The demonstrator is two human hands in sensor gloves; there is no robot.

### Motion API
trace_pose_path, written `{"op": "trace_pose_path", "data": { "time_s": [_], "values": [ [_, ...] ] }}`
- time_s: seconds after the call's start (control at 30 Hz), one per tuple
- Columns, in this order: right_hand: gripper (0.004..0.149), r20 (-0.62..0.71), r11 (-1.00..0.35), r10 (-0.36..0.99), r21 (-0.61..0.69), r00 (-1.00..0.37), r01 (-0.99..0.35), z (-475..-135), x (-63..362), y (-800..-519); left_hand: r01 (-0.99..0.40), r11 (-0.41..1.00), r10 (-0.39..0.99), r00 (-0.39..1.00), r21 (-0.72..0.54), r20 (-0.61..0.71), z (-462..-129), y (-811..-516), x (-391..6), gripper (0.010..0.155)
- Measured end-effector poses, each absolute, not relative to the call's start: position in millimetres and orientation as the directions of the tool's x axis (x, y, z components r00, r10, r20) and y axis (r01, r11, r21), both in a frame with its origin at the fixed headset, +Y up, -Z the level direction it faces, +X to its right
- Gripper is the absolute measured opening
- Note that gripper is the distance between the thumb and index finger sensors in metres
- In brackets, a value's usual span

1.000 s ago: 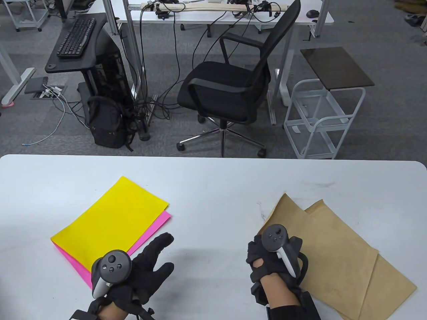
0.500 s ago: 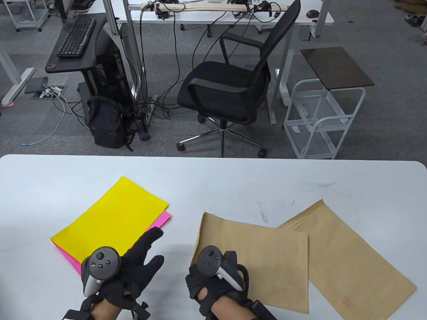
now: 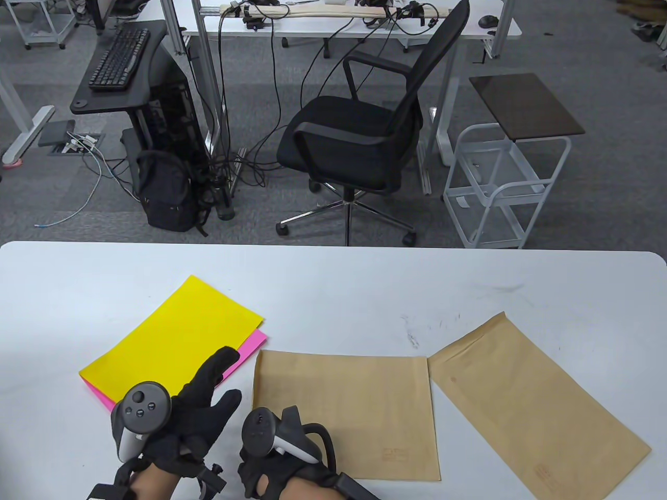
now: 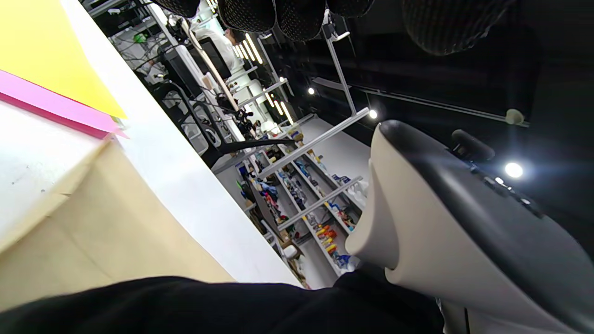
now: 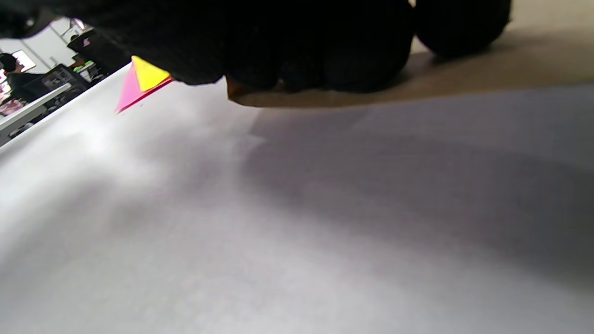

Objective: Stuff flat paper into A4 envelope

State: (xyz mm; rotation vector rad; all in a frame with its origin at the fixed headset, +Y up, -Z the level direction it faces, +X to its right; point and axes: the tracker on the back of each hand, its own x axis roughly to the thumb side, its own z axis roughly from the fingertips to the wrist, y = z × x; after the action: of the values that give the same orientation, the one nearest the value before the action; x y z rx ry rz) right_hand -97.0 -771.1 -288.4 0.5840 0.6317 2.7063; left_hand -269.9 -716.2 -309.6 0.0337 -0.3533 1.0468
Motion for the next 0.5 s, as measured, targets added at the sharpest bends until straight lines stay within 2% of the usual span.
{"op": "trace_pose_path", "data": {
  "time_s": [0.17,0.27,0.5],
  "values": [
    [0.033,0.339,-0.867,0.359,0.467,-0.869,-0.176,-289.3,-100.7,-771.3,-0.856,0.500,0.844,0.446,-0.133,0.298,-309.4,-715.3,-271.8,0.079],
    [0.036,0.331,-0.851,0.396,0.482,-0.856,-0.208,-290.2,-93.8,-766.4,-0.856,0.499,0.845,0.447,-0.132,0.294,-309.1,-714.1,-271.6,0.079],
    [0.047,0.251,-0.799,0.561,0.415,-0.789,-0.436,-301.1,-42.7,-719.9,-0.854,0.504,0.846,0.456,-0.131,0.277,-308.2,-713.3,-271.3,0.079]
  ]
}}
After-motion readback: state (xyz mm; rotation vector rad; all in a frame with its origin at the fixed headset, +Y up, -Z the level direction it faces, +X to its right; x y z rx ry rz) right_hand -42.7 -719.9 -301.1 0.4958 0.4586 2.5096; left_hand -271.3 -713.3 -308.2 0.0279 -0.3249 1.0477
